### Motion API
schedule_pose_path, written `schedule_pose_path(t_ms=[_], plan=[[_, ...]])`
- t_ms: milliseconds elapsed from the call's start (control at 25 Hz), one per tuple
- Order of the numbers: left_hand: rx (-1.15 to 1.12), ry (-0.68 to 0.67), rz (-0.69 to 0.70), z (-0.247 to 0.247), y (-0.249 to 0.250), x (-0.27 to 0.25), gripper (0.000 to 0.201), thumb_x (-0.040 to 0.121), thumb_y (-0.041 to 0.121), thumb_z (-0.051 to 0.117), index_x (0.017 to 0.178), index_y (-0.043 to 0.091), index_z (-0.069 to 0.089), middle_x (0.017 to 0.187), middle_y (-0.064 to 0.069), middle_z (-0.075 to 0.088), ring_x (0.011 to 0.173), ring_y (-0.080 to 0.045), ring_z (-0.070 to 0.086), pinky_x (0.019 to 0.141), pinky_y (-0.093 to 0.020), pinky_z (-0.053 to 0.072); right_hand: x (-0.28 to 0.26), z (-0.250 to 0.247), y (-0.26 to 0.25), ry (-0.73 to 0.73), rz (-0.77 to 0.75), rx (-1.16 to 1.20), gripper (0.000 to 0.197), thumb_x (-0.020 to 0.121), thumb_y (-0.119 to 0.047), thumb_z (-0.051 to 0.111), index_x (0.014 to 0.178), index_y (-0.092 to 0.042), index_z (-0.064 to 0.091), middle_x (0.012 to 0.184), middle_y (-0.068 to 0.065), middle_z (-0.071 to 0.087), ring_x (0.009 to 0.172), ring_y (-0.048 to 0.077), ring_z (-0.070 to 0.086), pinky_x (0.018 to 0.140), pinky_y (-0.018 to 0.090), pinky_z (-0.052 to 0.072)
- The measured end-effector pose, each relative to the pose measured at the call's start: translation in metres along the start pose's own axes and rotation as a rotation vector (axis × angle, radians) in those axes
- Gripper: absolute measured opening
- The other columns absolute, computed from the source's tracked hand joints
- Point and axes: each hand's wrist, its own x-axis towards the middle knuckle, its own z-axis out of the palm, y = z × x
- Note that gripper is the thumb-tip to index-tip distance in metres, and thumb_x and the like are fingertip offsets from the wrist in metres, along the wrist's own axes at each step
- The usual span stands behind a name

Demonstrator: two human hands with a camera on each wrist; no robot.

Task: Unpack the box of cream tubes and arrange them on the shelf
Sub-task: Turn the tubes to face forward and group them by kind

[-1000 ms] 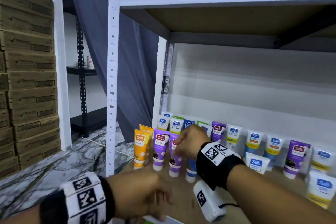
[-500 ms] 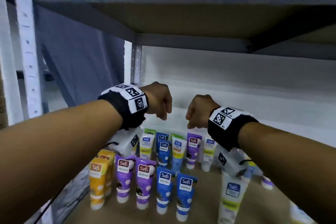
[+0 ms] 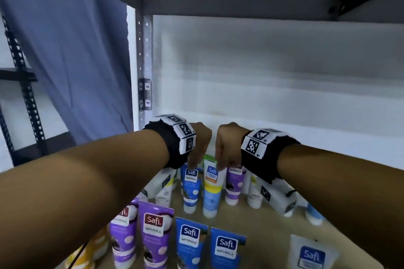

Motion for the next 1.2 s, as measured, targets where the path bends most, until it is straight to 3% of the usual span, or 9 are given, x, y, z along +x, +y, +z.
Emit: schedule_pose_path(t_ms=[200,280,400,520,680,800,920,1000,1200], plan=[[0.086,0.007,-0.014,0.011,0.007,0.006,0.022,0.067,0.017,0.086,0.085,0.007,0.077,0.057,0.007,0.057,0.067,-0.016,0.061,0.064,-0.024,0.047,0.003,0.01,-0.002,0.006,-0.014,0.046,0.022,0.063,-0.017,0.087,0.078,-0.005,0.075,0.069,0.008,0.072,0.045,0.014,0.064,0.056,0.036,0.061],[0.076,0.017,-0.005,0.007,0.008,0.002,0.021,0.067,0.014,0.085,0.085,0.005,0.077,0.06,0.006,0.06,0.071,-0.015,0.062,0.066,-0.024,0.048,0.001,0.009,-0.003,0.014,-0.015,0.025,0.022,0.066,-0.016,0.086,0.081,-0.005,0.075,0.074,0.008,0.073,0.047,0.013,0.063,0.058,0.035,0.062],[0.063,0.07,-0.006,-0.007,0.008,-0.012,0.018,0.067,0.012,0.084,0.083,0.006,0.078,0.08,-0.004,0.073,0.075,-0.015,0.064,0.067,-0.023,0.05,-0.01,0.0,-0.006,0.058,-0.018,-0.028,0.021,0.067,-0.019,0.085,0.083,-0.009,0.075,0.078,0.004,0.072,0.054,0.013,0.063,0.066,0.032,0.061],[0.095,0.112,0.011,-0.031,0.01,-0.034,0.017,0.071,0.012,0.082,0.086,0.006,0.078,0.087,-0.006,0.075,0.08,-0.015,0.066,0.053,-0.006,0.041,-0.025,-0.021,-0.008,0.097,-0.048,-0.065,0.019,0.069,-0.021,0.082,0.084,-0.01,0.076,0.073,-0.001,0.069,0.05,0.006,0.059,0.062,0.025,0.057],[0.126,0.223,-0.046,-0.073,0.021,-0.074,0.017,0.074,0.014,0.08,0.089,0.007,0.078,0.091,-0.006,0.074,0.079,-0.012,0.063,0.05,-0.007,0.041,-0.058,-0.062,-0.015,0.168,-0.038,-0.031,0.015,0.069,-0.017,0.082,0.082,-0.011,0.077,0.057,-0.012,0.059,0.034,-0.01,0.05,0.056,0.02,0.054],[0.156,0.312,-0.066,-0.099,0.035,-0.108,0.017,0.077,0.017,0.077,0.092,0.009,0.077,0.095,-0.004,0.073,0.079,-0.007,0.054,0.041,-0.004,0.032,-0.088,-0.092,-0.022,0.23,-0.034,-0.071,0.015,0.068,-0.019,0.082,0.081,-0.012,0.077,0.055,-0.015,0.057,0.038,-0.008,0.053,0.061,0.024,0.057],[0.202,0.399,-0.054,-0.118,0.05,-0.14,0.015,0.079,0.022,0.075,0.09,0.013,0.076,0.093,-0.001,0.072,0.079,-0.009,0.053,0.046,-0.008,0.033,-0.12,-0.114,-0.03,0.274,-0.017,-0.123,0.016,0.068,-0.022,0.082,0.08,-0.014,0.077,0.057,-0.014,0.058,0.05,0.003,0.058,0.066,0.024,0.058],[0.187,0.443,-0.041,-0.127,0.062,-0.162,0.012,0.077,0.023,0.076,0.086,0.015,0.074,0.091,0.001,0.07,0.081,-0.012,0.057,0.059,-0.017,0.041,-0.146,-0.125,-0.036,0.299,0.005,-0.087,0.014,0.068,-0.018,0.082,0.079,-0.012,0.077,0.06,-0.009,0.063,0.054,0.014,0.065,0.063,0.027,0.06],[0.171,0.494,0.003,-0.128,0.094,-0.203,0.007,0.077,0.023,0.075,0.079,0.021,0.069,0.076,0.008,0.061,0.084,-0.016,0.06,0.073,-0.029,0.052,-0.207,-0.133,-0.051,0.324,0.083,0.062,0.011,0.071,-0.009,0.082,0.081,-0.008,0.077,0.073,0.004,0.072,0.064,0.021,0.073,0.063,0.036,0.062]])
